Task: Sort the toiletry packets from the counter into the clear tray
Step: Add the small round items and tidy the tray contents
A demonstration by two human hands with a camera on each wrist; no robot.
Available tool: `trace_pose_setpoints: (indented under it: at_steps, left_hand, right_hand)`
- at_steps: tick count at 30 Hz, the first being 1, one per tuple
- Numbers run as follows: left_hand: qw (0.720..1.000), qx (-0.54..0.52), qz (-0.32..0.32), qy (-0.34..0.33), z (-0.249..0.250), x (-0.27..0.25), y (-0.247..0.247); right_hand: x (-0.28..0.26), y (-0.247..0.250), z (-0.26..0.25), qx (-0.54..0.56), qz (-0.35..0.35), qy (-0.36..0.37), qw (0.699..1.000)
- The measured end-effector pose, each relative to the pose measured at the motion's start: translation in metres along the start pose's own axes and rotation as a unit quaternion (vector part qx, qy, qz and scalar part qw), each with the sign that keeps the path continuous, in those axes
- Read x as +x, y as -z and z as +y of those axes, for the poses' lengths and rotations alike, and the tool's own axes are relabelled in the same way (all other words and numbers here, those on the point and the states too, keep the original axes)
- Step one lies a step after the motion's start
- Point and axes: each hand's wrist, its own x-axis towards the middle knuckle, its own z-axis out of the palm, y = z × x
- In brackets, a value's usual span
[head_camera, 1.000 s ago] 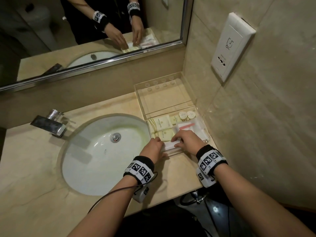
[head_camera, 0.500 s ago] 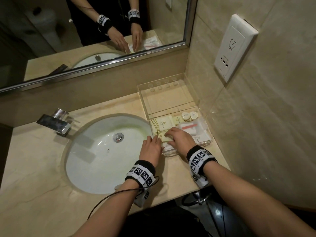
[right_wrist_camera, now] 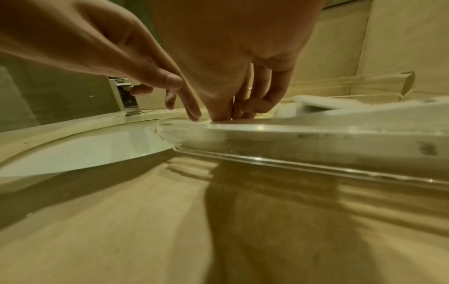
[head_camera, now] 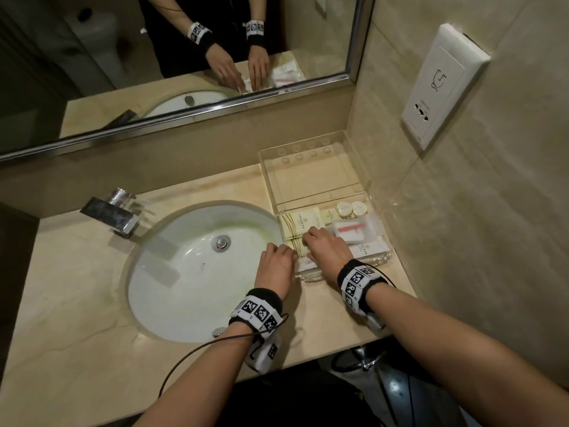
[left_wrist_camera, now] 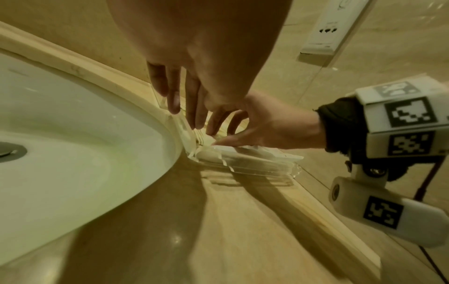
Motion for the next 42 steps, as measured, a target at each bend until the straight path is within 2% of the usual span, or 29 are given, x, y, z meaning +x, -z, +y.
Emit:
trace_pose_setpoints:
  at_steps: [5,13,18,25,35,38,42]
  left_hand:
    - [0.999,-0.037,0.029,0.012,-0.005,0.002,0.001]
    - [1.0,0.008,0.009,-0.02,-0.005,0.006,0.0]
    - [0.998,0.038,0.008,-0.039,-0.001,0.013,0.0]
    - [0.986,0.09,-0.114,-0.087,0.0,0.03,0.002]
    - [0.992,0.047,-0.078,-0.085,0.005,0.046,-0.005]
    - [0.994,0.045,-0.055,-0.084,0.008,0.047,-0.003]
    - [0.994,0.052,-0.063,-0.076,0.006,0.047,-0.001]
  right_hand:
    - [-0.001,0.001,-0.003,-0.01,0.001,0.019,1.0]
    - [-0.001,0.002,0.005,0.065,0.005,0.016,0.998]
    - [-0.004,0.001,0.014,0.13,0.086,-0.028,0.987]
    - [-0.014,0.003,0.041,0.114,0.174,-0.099,0.973]
    - [-0.02,-0.006,0.054,0.116,0.155,-0.131,0.972]
    - [-0.008,0.0,0.05,0.127,0.146,-0.109,0.975]
    - [0.009,0.002,0.043,0.131,0.109,-0.073,0.983]
